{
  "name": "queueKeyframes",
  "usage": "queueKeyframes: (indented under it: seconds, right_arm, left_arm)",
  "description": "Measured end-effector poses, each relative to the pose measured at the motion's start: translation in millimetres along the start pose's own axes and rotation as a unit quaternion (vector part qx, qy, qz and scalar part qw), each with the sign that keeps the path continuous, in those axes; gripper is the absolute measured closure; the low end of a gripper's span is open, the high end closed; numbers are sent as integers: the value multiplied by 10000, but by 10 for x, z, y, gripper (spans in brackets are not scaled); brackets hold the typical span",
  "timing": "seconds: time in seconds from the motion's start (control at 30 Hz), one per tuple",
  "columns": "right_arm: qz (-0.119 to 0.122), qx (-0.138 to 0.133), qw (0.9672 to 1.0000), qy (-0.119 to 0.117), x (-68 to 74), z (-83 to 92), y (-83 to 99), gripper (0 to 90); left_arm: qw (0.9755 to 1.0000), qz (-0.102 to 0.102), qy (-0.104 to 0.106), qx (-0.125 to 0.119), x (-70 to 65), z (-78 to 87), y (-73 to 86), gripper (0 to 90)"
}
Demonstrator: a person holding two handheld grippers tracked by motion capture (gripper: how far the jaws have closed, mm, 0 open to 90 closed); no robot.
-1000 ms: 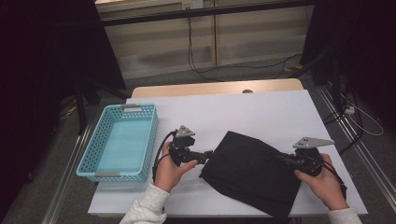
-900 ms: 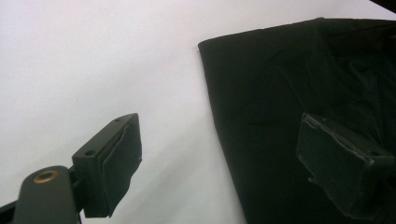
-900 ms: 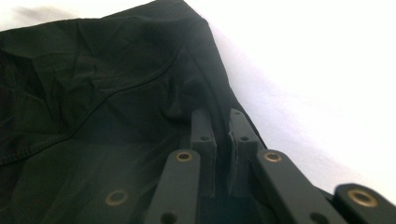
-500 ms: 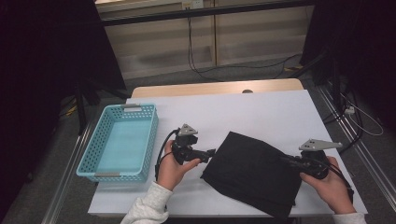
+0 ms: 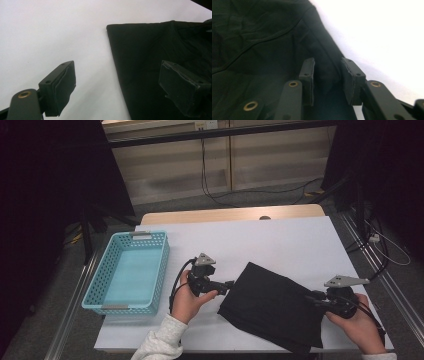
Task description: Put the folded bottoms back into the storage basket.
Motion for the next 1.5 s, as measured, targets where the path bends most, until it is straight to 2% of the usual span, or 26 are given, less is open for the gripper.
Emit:
queueKeyframes:
  seconds: [0.13, 0.17, 0.23, 0.33, 0.4, 0.43, 0.5, 0.57, 0.73, 0.8, 0.83, 0.87, 0.9, 1.0, 1.1, 1.17, 1.3, 1.4, 1.5]
  right_arm:
    - [-40, 159, 9999, -40, -11, -67, 63, 630]
    - [-62, 91, 9998, -158, 9, -82, 61, 726]
    - [62, 133, 9995, -263, 54, -83, 50, 822]
    - [89, 198, 9992, -335, 100, -108, 20, 835]
    - [54, 21, 9992, -387, 103, -101, -41, 836]
    - [-4, -163, 9990, -423, 108, -67, -105, 836]
    - [45, -344, 9987, -377, 130, -11, -214, 836]
    - [162, -406, 9986, -292, 138, -34, -287, 835]
    - [238, -102, 9996, -63, 54, -225, -191, 819]
    - [240, -56, 9997, -86, 50, -224, -154, 772]
    - [222, -31, 9997, -87, 45, -211, -147, 684]
    - [243, -90, 9997, 12, 30, -195, -161, 592]
    - [256, -168, 9995, 92, 13, -168, -185, 553]
    - [227, -346, 9991, 128, 33, -100, -248, 408]
    - [195, -476, 9985, 180, 53, -55, -295, 311]
    - [151, -575, 9980, 200, 51, -38, -306, 292]
    - [81, -590, 9978, 292, 37, -50, -291, 214]
    - [53, -608, 9977, 311, 34, -69, -285, 193]
    - [55, -625, 9975, 327, 45, -78, -289, 187]
  left_arm:
    - [10000, -2, -30, -8, 18, -3, 3, 144]
    - [10000, -22, -22, 15, 19, -2, 5, 144]
    - [10000, -8, -22, 12, 13, -3, 7, 144]
    - [10000, -19, 10, 18, 6, -15, 13, 144]
    - [10000, -3, 2, 31, 20, -16, 20, 144]
    - [10000, 9, -9, 22, 27, -17, 21, 144]
    - [10000, 44, -27, 29, 39, -15, 33, 144]
    - [10000, 63, -37, 57, 47, -12, 45, 143]
    - [9998, 168, -59, 50, 47, 4, 87, 140]
    - [9998, 181, -55, 55, 49, 22, 99, 140]
    - [9998, 172, -55, 57, 54, 36, 104, 139]
    - [9998, 195, -69, 30, 55, 52, 110, 140]
    - [9997, 220, -67, 22, 52, 62, 117, 139]
    - [9995, 308, -25, 11, 25, 89, 165, 136]
    - [9996, 287, -43, 45, 6, 103, 233, 135]
    - [9995, 318, -35, 77, -16, 107, 298, 135]
    - [9992, 354, -24, 193, -42, 134, 438, 138]
    - [9991, 372, -81, 190, -31, 139, 495, 141]
    - [9990, 406, -28, 205, -40, 126, 538, 156]
Point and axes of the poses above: each handheld gripper's, and its own axes: z roughly backward along the jaws, y roughly out of its underside, x roughly to its left, the point moved 6 cm from there along -z, roughly forward along the jaws, and after that the axes turned 2 degrees about -y, right-handed, at the moved point
